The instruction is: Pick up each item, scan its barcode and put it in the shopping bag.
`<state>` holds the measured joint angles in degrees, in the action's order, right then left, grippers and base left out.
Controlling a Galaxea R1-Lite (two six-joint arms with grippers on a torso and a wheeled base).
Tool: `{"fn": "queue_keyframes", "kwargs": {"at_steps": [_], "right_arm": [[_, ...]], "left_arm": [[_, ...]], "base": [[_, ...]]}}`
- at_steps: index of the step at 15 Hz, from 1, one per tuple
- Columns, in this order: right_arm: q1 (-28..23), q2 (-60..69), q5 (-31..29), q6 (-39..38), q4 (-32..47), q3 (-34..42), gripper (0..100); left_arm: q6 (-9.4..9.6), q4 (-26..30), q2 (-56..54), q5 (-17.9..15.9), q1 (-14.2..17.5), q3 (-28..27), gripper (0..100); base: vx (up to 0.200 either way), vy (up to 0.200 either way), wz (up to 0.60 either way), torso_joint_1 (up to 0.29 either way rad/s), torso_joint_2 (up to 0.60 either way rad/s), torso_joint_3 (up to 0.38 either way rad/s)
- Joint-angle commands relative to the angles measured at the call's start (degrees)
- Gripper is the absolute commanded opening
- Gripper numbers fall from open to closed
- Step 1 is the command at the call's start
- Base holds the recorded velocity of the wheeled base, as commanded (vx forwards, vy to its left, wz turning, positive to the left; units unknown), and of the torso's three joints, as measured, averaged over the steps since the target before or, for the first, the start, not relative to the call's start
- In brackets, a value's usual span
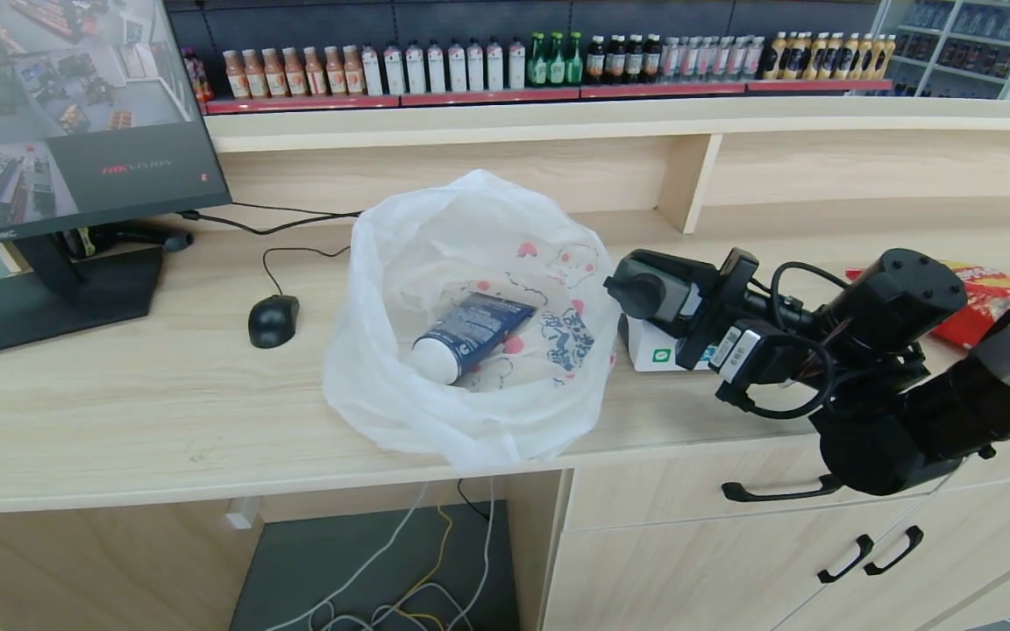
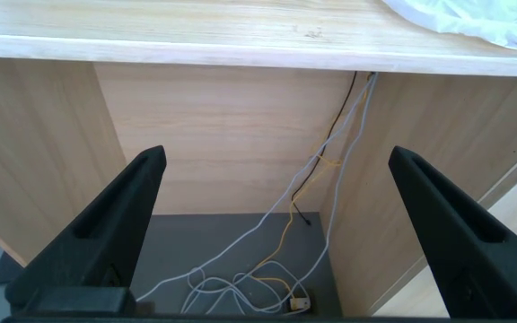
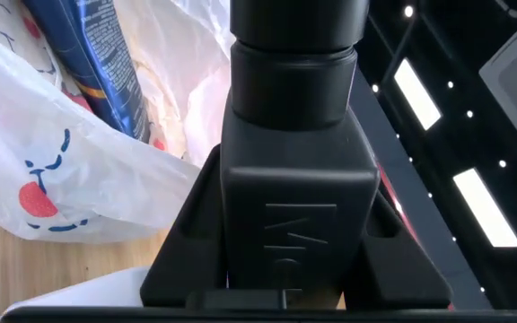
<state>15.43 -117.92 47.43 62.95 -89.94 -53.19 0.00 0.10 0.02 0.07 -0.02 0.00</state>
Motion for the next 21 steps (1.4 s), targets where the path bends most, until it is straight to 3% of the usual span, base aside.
{"fn": "queue_keyframes", "kwargs": {"at_steps": [1,21], "right_arm": [[-0.05,0.06,0.03,0.15,-0.06,0.01,0],[-0.14,3.93,-1.91,-2.57,-0.06,3.88,0]], "left_arm": [[0.00,-0.01,-0.02,0.01,-0.06,0.00,100],[0.00,-0.01,-0.02,0.01,0.02,0.00,100]], "base": [[0.000,0.000,0.00,0.000,0.00,0.000],[0.000,0.000,0.00,0.000,0.00,0.000]]}}
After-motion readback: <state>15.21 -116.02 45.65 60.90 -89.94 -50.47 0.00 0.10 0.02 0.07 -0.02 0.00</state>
